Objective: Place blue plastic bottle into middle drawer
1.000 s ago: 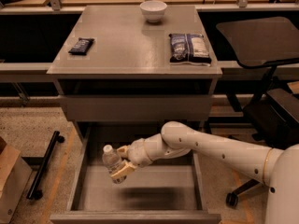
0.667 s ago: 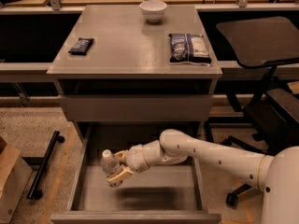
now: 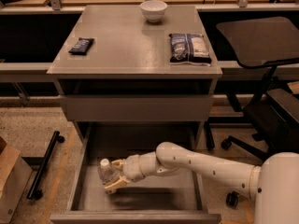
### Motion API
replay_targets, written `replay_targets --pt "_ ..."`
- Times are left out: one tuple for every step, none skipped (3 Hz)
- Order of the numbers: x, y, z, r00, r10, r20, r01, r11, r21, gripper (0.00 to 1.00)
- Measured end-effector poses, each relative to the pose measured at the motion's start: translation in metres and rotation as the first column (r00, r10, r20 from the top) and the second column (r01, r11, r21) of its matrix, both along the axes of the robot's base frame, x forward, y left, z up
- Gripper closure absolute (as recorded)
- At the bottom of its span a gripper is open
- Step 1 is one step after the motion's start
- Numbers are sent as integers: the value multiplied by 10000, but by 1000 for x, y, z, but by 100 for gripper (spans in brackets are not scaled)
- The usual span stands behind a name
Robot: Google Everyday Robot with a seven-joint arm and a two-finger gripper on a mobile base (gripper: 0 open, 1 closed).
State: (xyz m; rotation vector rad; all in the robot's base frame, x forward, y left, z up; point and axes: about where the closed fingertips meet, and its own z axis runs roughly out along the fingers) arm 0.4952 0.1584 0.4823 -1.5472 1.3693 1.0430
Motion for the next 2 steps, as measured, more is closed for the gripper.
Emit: replay_targets --pt "1 6 -18 9999 -123 -62 122 9998 -141 83" --pt "2 12 -34 9995 -199 -227 192 9994 -298 59"
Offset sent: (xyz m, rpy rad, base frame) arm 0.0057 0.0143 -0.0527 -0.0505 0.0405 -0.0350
